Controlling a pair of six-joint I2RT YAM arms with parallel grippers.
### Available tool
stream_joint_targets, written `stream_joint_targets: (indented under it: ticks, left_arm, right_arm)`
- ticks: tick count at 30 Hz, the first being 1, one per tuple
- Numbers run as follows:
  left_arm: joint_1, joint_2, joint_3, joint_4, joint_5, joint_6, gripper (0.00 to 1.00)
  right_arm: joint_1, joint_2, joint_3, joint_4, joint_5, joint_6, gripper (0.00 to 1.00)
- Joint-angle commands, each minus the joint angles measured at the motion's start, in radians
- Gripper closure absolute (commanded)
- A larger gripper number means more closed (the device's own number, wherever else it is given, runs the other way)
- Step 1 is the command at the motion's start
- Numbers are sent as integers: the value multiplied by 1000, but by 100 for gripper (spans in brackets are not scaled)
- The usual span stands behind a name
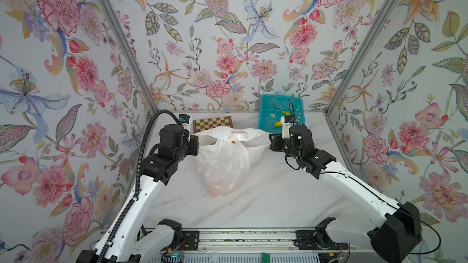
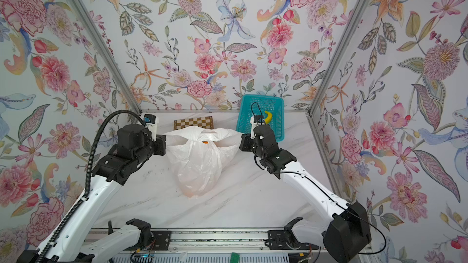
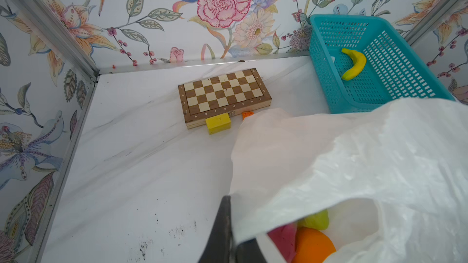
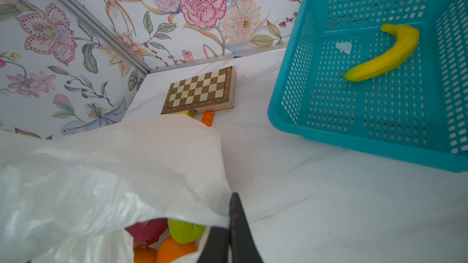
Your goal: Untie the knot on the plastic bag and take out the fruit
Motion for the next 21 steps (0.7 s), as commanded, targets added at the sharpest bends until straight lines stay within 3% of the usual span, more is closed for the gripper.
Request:
stream_joint_targets:
  ticks: [1, 5, 11, 14, 21]
  left_arm:
    - [35, -2, -53, 16, -12, 24, 92]
    - [42, 0, -129, 60, 28, -16, 88]
    - [43, -22, -111, 97, 142, -8, 61]
    - [43, -8, -31, 90, 215, 46, 50]
    - [42, 142, 233, 17, 495, 206, 31]
  right_arm:
    - [-52, 24, -61, 10, 44, -25, 100]
    - [-68, 87, -41, -110, 86, 8, 99]
    - [-22, 28, 20, -122, -20, 29, 69]
    - [26, -10, 48, -115, 0, 29, 52]
    - [107, -77, 81, -120, 7, 46, 42]
